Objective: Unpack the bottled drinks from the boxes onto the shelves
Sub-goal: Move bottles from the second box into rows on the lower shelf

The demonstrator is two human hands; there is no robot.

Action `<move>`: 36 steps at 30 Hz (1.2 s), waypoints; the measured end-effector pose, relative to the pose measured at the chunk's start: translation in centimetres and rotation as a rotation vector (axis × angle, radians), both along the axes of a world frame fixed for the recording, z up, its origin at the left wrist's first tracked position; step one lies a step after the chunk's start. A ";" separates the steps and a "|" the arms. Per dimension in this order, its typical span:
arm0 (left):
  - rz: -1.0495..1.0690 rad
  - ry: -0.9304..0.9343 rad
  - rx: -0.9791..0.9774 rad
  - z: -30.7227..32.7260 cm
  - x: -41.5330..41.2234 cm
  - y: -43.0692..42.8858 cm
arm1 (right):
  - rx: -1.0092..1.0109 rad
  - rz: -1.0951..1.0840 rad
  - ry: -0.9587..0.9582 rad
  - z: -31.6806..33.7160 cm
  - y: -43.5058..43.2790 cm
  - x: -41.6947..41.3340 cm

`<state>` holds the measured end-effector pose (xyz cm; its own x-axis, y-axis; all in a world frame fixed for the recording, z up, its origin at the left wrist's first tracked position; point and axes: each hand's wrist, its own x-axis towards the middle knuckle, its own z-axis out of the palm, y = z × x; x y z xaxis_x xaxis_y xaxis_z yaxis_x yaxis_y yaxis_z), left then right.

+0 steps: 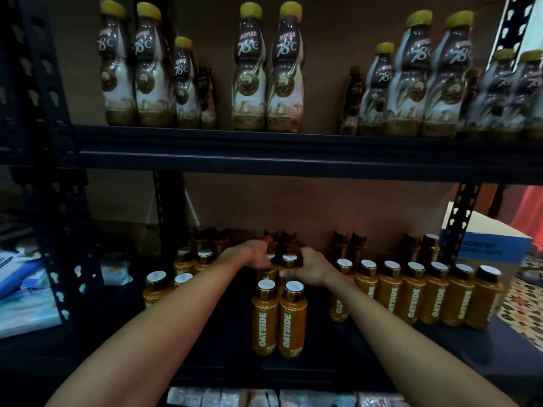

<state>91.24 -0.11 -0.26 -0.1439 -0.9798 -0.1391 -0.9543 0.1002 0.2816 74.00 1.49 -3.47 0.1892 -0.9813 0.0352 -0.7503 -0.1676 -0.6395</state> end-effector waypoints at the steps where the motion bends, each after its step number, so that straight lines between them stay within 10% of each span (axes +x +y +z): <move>1: 0.014 0.011 -0.017 0.5 -0.3 0.2 | -0.013 0.003 -0.011 0.4 0.2 -0.3; 21: -0.178 0.053 -0.056 -0.8 -16.4 2.0 | -0.084 -0.116 0.179 0.6 2.4 -14.6; 36: -0.207 -0.025 -0.097 -0.6 -17.1 3.3 | -0.151 -0.076 -0.019 -2.5 4.8 -17.7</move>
<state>74.09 3.24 -0.89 -0.3407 -0.9388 -0.0511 -0.9171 0.3199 0.2379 56.34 6.30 -5.92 0.1123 -0.9760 0.1867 -0.7523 -0.2062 -0.6257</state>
